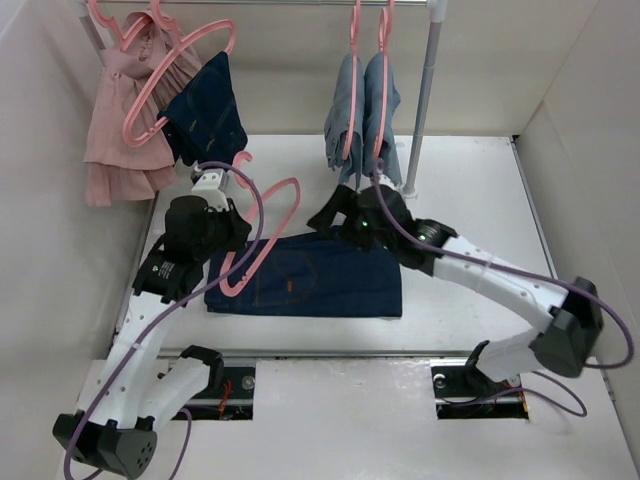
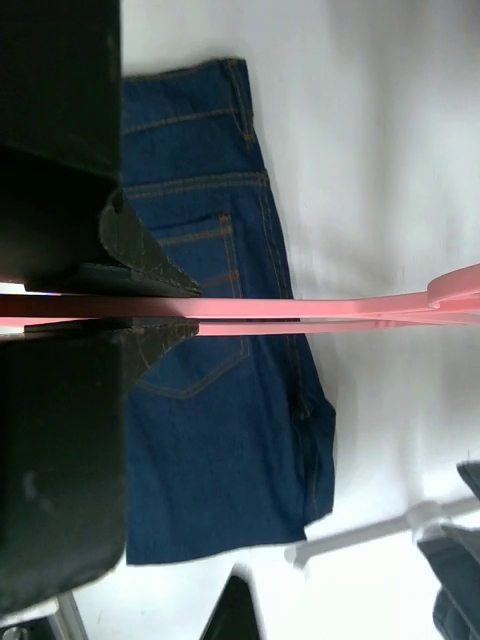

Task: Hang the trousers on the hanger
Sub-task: Pick up the hanger from the clothesline, then place the trousers on the hanger.

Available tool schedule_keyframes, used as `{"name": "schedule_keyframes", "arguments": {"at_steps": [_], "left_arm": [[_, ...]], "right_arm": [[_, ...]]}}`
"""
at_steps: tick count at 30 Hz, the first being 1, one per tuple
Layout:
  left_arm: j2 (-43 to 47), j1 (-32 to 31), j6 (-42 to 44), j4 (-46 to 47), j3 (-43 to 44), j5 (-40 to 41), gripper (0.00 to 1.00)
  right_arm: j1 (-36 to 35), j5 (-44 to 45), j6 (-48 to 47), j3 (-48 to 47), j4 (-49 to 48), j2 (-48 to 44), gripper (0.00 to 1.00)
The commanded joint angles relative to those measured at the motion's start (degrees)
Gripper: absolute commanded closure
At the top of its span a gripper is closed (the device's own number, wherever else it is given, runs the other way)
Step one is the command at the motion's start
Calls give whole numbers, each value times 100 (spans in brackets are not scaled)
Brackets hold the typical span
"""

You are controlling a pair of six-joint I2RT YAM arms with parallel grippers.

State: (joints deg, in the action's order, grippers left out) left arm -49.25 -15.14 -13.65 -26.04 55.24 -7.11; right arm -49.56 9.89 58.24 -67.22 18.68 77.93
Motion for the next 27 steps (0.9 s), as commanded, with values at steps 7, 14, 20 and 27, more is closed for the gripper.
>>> {"name": "schedule_keyframes", "arguments": {"at_steps": [7, 14, 20, 27], "left_arm": [[188, -516, -735, 688, -390, 570, 100], [241, -569, -920, 811, -672, 571, 100], [241, -622, -1114, 882, -673, 440, 100], [408, -622, -1237, 934, -892, 62, 86]], "right_arm": [[-36, -1735, 2005, -935, -969, 2155, 0], [-159, -1929, 2095, -1643, -1428, 2972, 0], [-159, -2412, 2095, -1830, -1490, 3711, 24], [-28, -2799, 1964, -1409, -1630, 3765, 100]]}}
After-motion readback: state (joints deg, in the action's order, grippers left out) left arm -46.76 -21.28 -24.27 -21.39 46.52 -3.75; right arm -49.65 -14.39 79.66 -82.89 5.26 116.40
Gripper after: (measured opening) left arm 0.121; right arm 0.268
